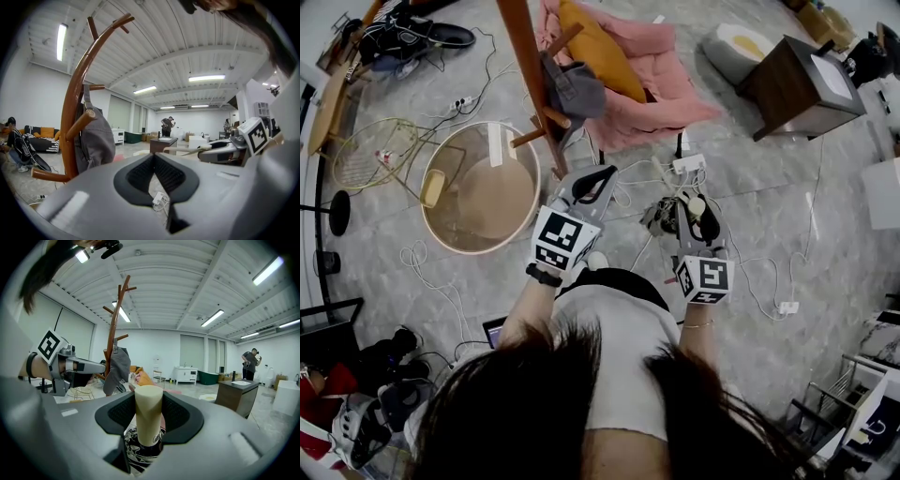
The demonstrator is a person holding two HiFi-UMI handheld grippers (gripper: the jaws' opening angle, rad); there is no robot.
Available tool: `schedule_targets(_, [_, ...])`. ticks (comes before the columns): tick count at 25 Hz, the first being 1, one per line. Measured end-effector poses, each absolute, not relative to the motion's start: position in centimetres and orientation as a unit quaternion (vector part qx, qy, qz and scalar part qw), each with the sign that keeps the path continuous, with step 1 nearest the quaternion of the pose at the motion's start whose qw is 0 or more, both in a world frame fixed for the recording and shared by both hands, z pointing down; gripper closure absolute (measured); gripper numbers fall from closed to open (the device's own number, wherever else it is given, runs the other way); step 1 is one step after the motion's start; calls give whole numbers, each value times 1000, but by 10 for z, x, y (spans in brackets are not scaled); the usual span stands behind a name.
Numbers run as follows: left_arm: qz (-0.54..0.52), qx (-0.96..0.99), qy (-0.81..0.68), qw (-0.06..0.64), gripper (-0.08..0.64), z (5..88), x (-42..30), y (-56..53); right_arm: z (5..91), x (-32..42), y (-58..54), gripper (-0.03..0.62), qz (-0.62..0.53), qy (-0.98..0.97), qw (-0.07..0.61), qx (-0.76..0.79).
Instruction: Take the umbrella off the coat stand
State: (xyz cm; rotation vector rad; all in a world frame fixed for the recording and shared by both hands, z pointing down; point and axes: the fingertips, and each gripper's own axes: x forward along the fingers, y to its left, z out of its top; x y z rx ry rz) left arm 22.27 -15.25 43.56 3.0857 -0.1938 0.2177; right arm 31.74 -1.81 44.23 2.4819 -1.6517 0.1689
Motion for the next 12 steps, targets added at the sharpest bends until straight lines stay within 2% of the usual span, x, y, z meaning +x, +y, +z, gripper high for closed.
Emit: schedule_targets(12, [68, 995, -71, 19, 502, 434, 230, -155, 438, 326, -26, 431, 52, -562, 73, 823])
